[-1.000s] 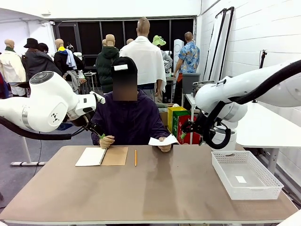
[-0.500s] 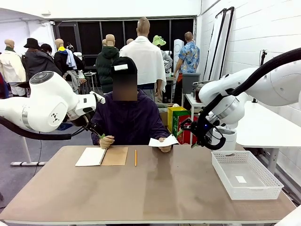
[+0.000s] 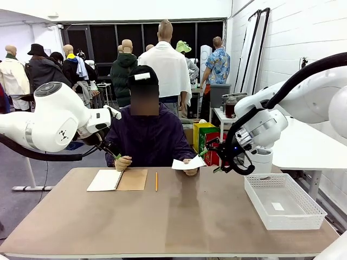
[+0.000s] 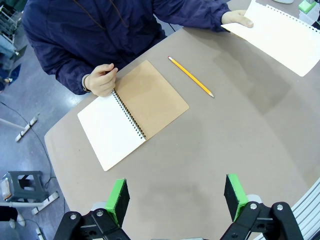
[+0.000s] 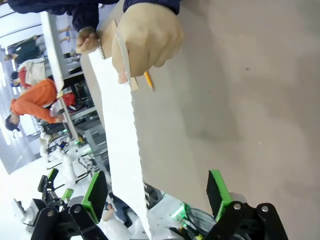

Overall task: Sort the paper based on its condition.
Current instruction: If a person hands you a paper, place it in the Organizing basket , and if it's crumpled, put it in the Trash can.

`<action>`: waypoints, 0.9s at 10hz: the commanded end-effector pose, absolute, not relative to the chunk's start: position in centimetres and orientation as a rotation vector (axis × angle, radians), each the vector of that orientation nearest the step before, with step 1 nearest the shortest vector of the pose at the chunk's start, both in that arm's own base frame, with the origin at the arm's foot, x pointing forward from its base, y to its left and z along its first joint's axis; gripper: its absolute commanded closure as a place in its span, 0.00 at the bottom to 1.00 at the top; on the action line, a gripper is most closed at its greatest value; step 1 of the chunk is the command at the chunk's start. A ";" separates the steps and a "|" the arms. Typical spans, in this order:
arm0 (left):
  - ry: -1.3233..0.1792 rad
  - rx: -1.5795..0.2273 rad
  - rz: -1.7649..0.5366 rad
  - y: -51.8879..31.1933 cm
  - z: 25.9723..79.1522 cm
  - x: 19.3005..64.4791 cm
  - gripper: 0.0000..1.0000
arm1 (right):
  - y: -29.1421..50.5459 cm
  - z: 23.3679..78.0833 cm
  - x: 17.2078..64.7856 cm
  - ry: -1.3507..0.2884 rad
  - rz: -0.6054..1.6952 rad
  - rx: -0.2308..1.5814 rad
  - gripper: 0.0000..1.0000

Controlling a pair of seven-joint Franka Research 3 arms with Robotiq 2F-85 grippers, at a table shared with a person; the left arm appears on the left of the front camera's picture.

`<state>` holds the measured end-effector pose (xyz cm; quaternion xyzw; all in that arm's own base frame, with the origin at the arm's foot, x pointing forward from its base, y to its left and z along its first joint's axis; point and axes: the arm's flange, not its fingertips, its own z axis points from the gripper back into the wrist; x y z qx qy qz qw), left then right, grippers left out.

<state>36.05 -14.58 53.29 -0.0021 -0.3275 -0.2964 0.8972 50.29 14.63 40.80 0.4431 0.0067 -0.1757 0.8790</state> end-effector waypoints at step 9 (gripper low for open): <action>-0.676 -0.006 -0.612 -14.5 53.4 36.3 0.00 | 16.1 38.7 52.9 0.079 -0.388 1.033 0.84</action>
